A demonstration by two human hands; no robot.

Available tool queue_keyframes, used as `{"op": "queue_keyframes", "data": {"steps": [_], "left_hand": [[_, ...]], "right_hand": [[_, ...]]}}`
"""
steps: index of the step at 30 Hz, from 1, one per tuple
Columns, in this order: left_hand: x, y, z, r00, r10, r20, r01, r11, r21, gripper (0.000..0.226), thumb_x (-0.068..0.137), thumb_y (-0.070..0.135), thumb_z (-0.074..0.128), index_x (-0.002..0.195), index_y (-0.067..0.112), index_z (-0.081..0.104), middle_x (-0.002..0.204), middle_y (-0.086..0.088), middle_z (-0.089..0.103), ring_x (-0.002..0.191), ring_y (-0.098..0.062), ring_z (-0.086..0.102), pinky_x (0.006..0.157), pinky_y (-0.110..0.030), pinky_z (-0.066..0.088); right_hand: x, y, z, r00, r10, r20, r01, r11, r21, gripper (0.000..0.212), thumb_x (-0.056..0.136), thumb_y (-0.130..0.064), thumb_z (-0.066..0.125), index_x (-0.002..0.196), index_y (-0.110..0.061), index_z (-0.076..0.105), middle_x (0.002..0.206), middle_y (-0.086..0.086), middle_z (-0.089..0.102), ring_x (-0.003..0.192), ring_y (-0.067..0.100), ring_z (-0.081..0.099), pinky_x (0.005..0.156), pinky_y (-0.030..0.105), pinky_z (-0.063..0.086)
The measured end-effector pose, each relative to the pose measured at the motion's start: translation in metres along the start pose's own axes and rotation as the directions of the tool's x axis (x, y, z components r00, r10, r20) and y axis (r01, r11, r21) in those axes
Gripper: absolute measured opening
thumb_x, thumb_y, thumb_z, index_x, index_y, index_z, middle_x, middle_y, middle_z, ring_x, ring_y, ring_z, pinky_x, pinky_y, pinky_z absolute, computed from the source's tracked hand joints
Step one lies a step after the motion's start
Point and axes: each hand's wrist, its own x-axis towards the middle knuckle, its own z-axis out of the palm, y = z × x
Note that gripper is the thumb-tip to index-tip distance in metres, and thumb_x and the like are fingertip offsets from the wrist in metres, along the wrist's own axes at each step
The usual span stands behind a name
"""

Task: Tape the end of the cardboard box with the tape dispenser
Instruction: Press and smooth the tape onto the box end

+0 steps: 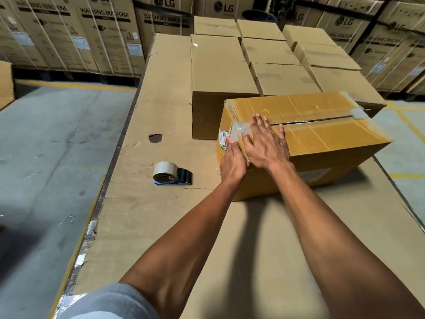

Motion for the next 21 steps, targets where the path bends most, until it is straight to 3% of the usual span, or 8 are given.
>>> {"op": "queue_keyframes", "data": {"steps": [3, 6, 15, 18, 21], "left_hand": [[-0.0029, 0.0083, 0.0006, 0.983, 0.172, -0.061, -0.172, 0.985, 0.004, 0.068, 0.115, 0.052, 0.013, 0.173, 0.019, 0.022, 0.18, -0.001, 0.02, 0.167, -0.017, 0.018, 0.134, -0.031, 0.012], [-0.0052, 0.0083, 0.0055, 0.956, 0.286, -0.067, -0.289, 0.957, -0.033, 0.058, 0.118, 0.043, 0.016, 0.174, 0.027, 0.018, 0.18, 0.003, 0.022, 0.166, -0.014, 0.02, 0.134, -0.036, 0.018], [0.0005, 0.0061, 0.0083, 0.976, 0.206, -0.069, -0.205, 0.979, 0.021, 0.059, 0.117, 0.05, 0.011, 0.173, 0.035, 0.017, 0.175, -0.003, 0.036, 0.16, -0.026, 0.037, 0.13, -0.042, 0.029], [-0.0023, 0.0055, 0.0064, 0.999, 0.008, -0.052, -0.008, 1.0, -0.014, 0.067, 0.112, 0.059, 0.011, 0.171, 0.033, 0.028, 0.174, -0.005, 0.039, 0.156, -0.031, 0.042, 0.128, -0.044, 0.03], [-0.0055, 0.0108, 0.0015, 0.999, -0.039, -0.021, 0.04, 0.998, 0.039, 0.071, 0.11, 0.059, 0.009, 0.17, 0.03, 0.034, 0.171, -0.008, 0.044, 0.154, -0.034, 0.044, 0.126, -0.048, 0.031]], "right_hand": [[-0.0038, 0.0014, -0.0018, 0.99, -0.138, -0.038, 0.139, 0.99, 0.0, 0.067, 0.105, -0.051, 0.012, 0.169, -0.033, 0.001, 0.177, -0.01, -0.002, 0.164, 0.014, 0.001, 0.131, 0.06, -0.001], [-0.0027, 0.0033, -0.0024, 0.986, -0.167, 0.017, 0.167, 0.986, 0.02, 0.063, 0.108, -0.047, 0.011, 0.169, -0.031, 0.014, 0.176, -0.013, 0.011, 0.164, 0.012, 0.008, 0.132, 0.057, 0.0], [0.0029, -0.0004, 0.0005, 1.0, -0.003, 0.007, 0.003, 1.0, 0.004, 0.072, 0.105, -0.051, 0.017, 0.168, -0.015, 0.023, 0.175, 0.0, 0.022, 0.163, 0.021, 0.018, 0.132, 0.057, 0.001], [-0.0003, -0.0017, 0.0011, 0.999, 0.042, -0.001, -0.042, 0.999, -0.005, 0.075, 0.105, -0.053, 0.016, 0.167, -0.013, 0.022, 0.176, 0.003, 0.02, 0.164, 0.022, 0.016, 0.132, 0.057, 0.001], [-0.0037, -0.0031, 0.0025, 0.994, 0.106, -0.022, -0.106, 0.994, 0.002, 0.078, 0.103, -0.054, 0.012, 0.167, -0.011, 0.02, 0.176, 0.006, 0.018, 0.164, 0.022, 0.014, 0.132, 0.057, 0.001]]}}
